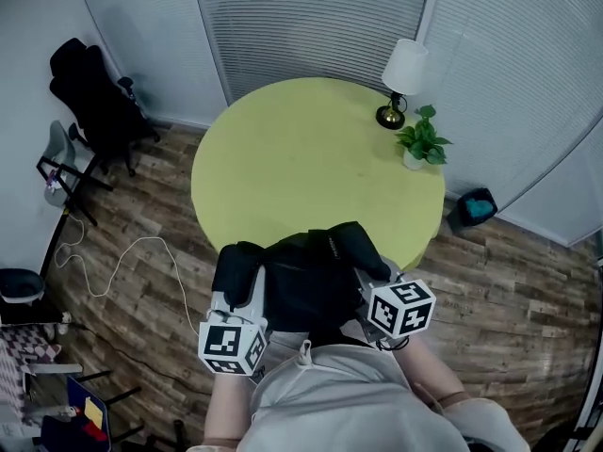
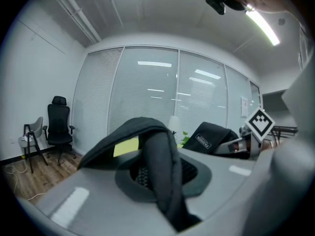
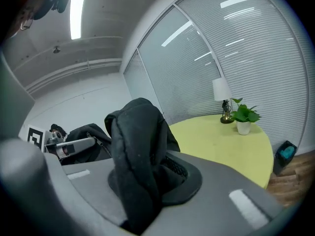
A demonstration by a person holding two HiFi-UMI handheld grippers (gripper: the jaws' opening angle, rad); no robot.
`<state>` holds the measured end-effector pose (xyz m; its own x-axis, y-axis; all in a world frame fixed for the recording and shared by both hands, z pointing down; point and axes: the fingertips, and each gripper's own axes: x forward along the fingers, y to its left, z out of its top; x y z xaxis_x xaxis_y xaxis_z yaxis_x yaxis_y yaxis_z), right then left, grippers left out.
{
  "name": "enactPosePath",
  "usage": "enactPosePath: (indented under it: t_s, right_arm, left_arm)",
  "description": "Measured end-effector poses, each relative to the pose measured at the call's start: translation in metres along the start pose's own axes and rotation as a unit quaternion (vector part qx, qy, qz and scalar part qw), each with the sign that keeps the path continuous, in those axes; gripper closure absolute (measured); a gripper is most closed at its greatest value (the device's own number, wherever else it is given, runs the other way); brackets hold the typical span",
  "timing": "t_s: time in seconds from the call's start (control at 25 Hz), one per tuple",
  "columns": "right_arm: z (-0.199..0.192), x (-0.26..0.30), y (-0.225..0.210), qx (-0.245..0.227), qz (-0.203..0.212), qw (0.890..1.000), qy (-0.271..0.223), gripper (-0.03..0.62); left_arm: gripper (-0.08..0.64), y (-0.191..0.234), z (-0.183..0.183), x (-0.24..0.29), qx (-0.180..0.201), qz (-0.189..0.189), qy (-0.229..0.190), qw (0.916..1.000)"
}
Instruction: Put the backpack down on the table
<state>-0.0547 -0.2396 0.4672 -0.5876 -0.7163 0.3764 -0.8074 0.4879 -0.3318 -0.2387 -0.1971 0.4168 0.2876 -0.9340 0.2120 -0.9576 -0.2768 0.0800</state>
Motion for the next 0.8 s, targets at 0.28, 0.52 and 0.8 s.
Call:
enactPosePath:
  t_s: [0.28, 0.52, 0.8]
  right_arm:
    - [0.058, 0.079, -0.04, -0.011, 0.034, 0.999, -0.006, 0.566]
    - [0.086, 0.127, -0.079, -0.01, 0.032, 0.999, -0.003, 0.566]
    - [0.109, 0.163, -0.107, 0.008, -0.012, 1.0, -0.006, 0.566]
  left_arm:
    - [0.511, 0.032, 0.03, 0.083, 0.005, 0.028, -0.012, 0.9995]
    - [0.511, 0.048, 0.038, 0.151, 0.015, 0.024, -0.008, 0.9996]
    - [0.511, 0.068, 0.051, 0.218, 0.027, -0.025, 0.006, 0.9993]
